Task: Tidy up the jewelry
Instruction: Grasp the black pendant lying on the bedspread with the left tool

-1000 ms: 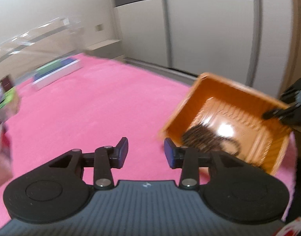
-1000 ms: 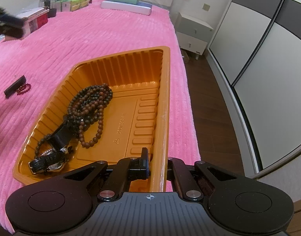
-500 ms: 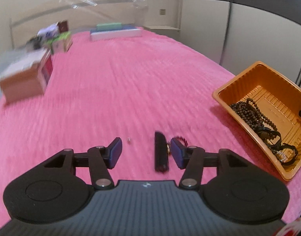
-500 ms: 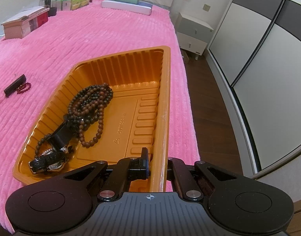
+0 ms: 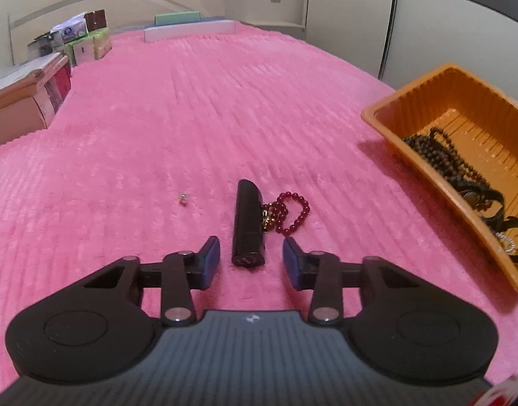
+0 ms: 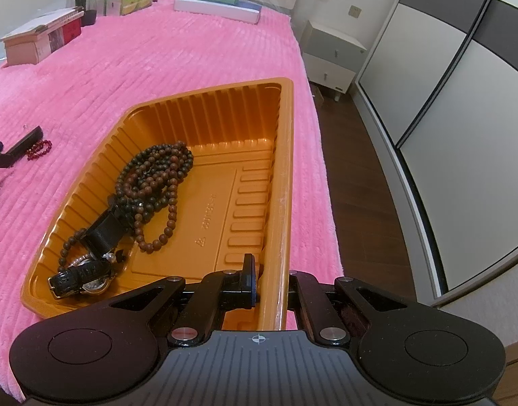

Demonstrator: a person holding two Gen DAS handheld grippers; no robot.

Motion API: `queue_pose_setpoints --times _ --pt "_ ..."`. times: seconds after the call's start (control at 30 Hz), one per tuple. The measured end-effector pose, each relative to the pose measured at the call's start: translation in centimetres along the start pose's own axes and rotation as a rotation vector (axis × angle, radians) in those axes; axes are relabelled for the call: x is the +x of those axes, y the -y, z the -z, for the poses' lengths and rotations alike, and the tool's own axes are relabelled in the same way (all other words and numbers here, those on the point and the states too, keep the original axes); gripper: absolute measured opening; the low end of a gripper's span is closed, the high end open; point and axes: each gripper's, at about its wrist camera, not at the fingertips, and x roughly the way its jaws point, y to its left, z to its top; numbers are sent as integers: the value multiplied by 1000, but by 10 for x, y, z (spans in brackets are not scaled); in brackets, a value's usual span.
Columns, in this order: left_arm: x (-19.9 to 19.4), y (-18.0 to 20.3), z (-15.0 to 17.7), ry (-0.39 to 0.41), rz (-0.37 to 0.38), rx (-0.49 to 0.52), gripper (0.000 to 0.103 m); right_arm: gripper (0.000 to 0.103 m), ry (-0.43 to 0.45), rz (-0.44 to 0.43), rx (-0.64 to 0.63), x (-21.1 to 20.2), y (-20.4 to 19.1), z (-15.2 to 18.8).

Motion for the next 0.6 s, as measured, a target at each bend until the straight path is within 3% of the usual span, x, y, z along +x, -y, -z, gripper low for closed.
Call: queue_pose_setpoints --times 0.2,0.37,0.6 --pt "16 0 -2 -18 -19 -7 20 4 -1 0 2 0 0 0" --pt "11 -5 -4 -26 -20 -29 20 4 -2 1 3 1 1 1" --pt "-16 -9 -9 22 -25 -67 20 4 -3 2 3 1 1 1"
